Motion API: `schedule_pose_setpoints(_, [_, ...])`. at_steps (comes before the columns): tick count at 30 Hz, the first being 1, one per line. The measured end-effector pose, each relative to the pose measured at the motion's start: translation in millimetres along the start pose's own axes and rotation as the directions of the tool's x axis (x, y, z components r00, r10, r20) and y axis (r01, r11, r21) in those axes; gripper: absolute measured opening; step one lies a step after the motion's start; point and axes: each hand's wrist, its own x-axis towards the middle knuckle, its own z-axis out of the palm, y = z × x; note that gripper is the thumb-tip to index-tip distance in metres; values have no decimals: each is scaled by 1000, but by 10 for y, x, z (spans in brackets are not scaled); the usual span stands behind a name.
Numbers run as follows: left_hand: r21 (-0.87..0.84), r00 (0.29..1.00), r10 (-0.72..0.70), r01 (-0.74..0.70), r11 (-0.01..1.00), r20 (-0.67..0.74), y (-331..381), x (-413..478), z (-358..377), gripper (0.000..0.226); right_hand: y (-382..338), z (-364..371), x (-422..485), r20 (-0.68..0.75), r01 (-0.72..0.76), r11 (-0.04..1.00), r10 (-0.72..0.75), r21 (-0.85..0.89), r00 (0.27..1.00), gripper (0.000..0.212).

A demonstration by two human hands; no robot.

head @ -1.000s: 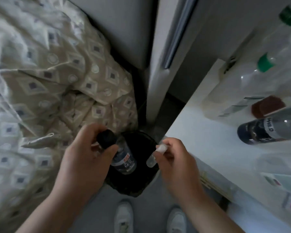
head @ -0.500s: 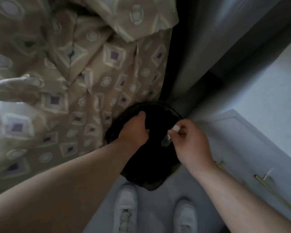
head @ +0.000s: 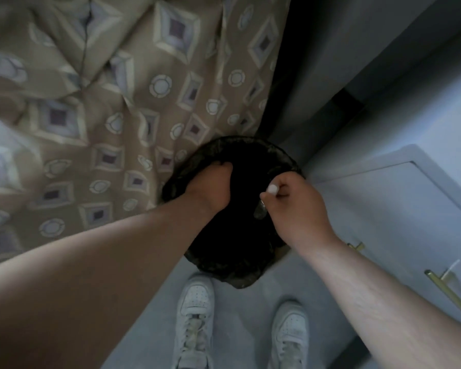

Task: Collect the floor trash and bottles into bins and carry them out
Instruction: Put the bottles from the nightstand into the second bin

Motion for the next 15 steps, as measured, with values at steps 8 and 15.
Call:
schedule_pose_setpoints(8, [6,925,56,-58,998,-376,-239,-816,-73,48,-109,239,319,115,10,990,7,-140,993,7])
schedule_pose_setpoints(15, [-61,912,13,-42,997,-411,-429,-801,242,61,21,729,713,244,-58,921,162,-384,956,11])
